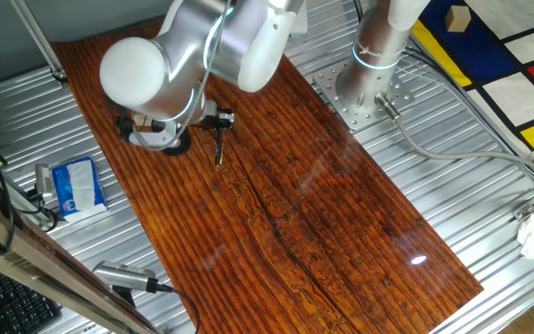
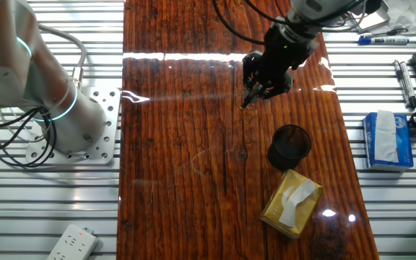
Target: Put the pen into the pen holder
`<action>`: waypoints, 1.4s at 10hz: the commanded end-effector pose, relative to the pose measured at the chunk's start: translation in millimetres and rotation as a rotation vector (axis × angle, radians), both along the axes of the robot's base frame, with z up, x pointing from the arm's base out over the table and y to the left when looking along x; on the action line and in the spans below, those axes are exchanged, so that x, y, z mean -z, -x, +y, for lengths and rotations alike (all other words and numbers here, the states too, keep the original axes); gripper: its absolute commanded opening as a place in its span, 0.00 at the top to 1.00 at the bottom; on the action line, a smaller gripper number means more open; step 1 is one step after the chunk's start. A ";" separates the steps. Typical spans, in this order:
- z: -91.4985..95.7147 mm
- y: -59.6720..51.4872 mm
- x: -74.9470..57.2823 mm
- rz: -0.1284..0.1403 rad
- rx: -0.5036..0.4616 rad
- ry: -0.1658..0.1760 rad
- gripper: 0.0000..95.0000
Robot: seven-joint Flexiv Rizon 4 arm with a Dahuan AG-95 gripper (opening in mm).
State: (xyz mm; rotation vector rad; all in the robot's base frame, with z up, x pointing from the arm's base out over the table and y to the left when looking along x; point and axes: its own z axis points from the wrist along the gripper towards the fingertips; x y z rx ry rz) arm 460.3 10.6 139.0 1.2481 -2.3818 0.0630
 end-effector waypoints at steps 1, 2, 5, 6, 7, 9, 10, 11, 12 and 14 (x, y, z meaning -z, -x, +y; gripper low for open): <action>-0.1 1.2 0.0 -0.005 0.001 -0.001 1.00; -0.1 1.2 0.0 -0.002 -0.012 -0.007 1.00; -0.1 1.2 0.0 -0.003 -0.008 0.006 1.00; -0.1 1.2 0.0 -0.007 -0.003 0.009 1.00; -0.1 1.2 0.0 -0.013 -0.001 0.009 1.00; -10.4 -0.3 -1.7 -0.016 -0.006 0.013 1.00; -17.3 -2.7 -3.2 -0.017 -0.006 0.012 1.00; -37.2 -9.3 -5.9 -0.016 -0.021 -0.005 1.00; -54.2 -14.2 -8.2 -0.016 -0.030 -0.025 1.00; -80.8 -20.4 -15.8 -0.017 -0.042 -0.034 1.00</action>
